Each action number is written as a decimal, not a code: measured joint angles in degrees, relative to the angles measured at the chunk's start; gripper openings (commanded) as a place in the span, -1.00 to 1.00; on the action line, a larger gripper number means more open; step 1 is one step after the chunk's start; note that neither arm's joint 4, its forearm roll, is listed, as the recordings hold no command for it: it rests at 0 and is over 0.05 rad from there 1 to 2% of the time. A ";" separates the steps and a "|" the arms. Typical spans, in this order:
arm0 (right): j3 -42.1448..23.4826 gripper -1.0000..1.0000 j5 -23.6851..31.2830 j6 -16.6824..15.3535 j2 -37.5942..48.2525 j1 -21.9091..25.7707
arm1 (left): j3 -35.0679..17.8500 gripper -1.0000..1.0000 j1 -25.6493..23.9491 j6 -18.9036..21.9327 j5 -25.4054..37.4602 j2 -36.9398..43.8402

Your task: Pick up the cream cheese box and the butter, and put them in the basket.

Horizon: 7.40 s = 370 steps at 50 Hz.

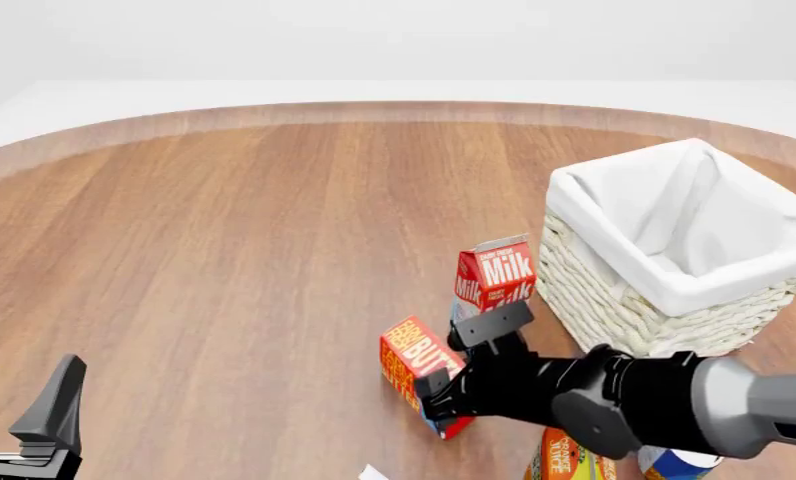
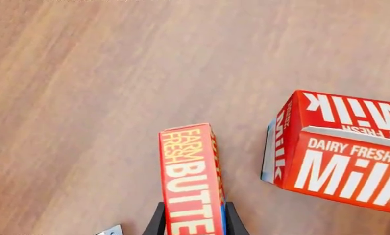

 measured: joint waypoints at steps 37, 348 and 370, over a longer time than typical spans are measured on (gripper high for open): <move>-2.91 -1.00 9.67 -3.50 -8.59 -0.24 | 0.00 1.00 0.00 0.00 0.00 0.00; -14.31 1.00 18.04 10.89 -40.93 -30.95 | 0.00 1.00 0.00 0.00 0.00 0.00; -20.65 1.00 24.87 6.29 -41.00 -17.31 | 0.00 1.00 0.00 0.00 0.00 0.00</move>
